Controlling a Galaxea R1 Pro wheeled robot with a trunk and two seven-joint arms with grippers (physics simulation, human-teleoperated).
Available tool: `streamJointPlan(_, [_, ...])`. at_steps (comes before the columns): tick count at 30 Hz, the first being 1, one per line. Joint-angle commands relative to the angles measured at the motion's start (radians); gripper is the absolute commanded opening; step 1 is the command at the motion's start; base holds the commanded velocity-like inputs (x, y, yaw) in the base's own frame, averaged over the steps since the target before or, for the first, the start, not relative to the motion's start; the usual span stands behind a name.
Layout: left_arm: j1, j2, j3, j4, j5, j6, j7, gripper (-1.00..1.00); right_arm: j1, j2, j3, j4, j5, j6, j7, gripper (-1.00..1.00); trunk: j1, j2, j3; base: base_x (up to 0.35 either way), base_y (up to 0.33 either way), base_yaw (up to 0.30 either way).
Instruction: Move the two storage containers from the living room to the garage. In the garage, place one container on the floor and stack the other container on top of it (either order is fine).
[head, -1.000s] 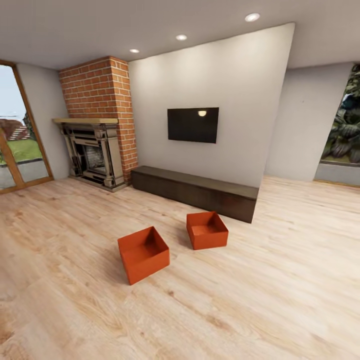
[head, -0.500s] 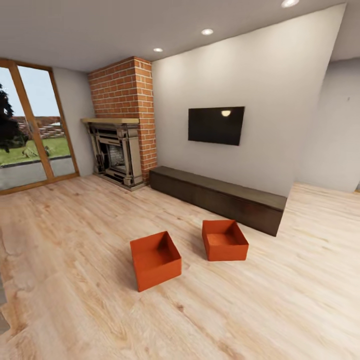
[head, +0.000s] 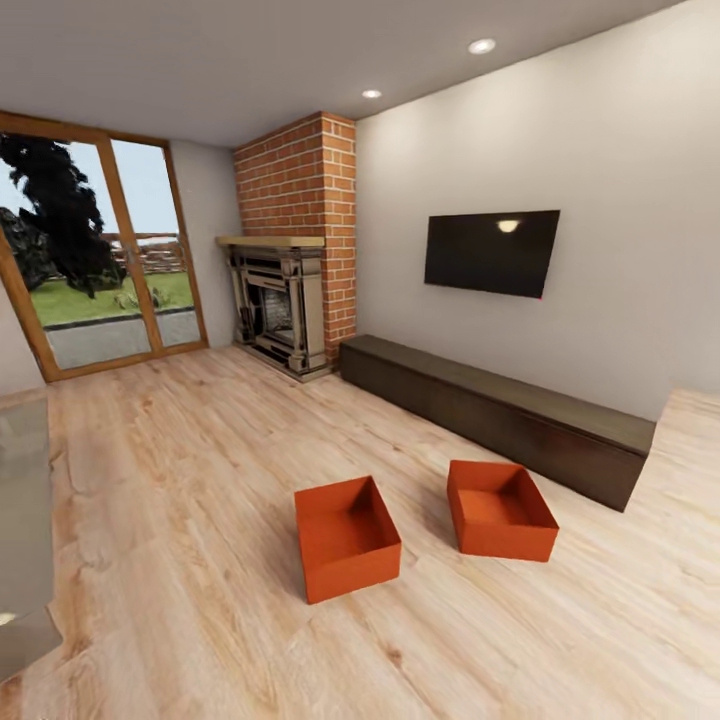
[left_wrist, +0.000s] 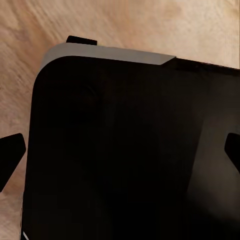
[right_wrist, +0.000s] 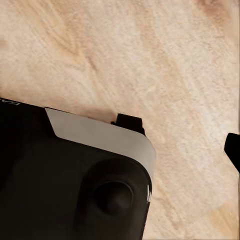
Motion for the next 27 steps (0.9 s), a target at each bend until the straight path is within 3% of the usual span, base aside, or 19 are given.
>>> streamJointPlan(1, [0.000,0.000,0.003,0.000,0.008,-0.001,-0.005,1.00,-0.001,0.000,0.008,0.003,-0.009,-0.006,0.002,1.00,0.001,0.000,-0.001,0.320,0.000,0.276])
streamJointPlan(13, [0.000,0.000,0.004,0.000,0.008,-0.001,-0.004,1.00,-0.001,-0.002,0.005,0.003,-0.017,-0.009,0.004,1.00,0.001,0.000,-0.001,0.320,-0.007,0.261])
streamJointPlan(27, [0.000,0.000,0.004,0.000,0.007,-0.001,-0.004,1.00,-0.001,-0.003,0.003,0.003,-0.019,-0.009,0.014,1.00,0.001,0.000,-0.001,0.320,-0.090,0.023])
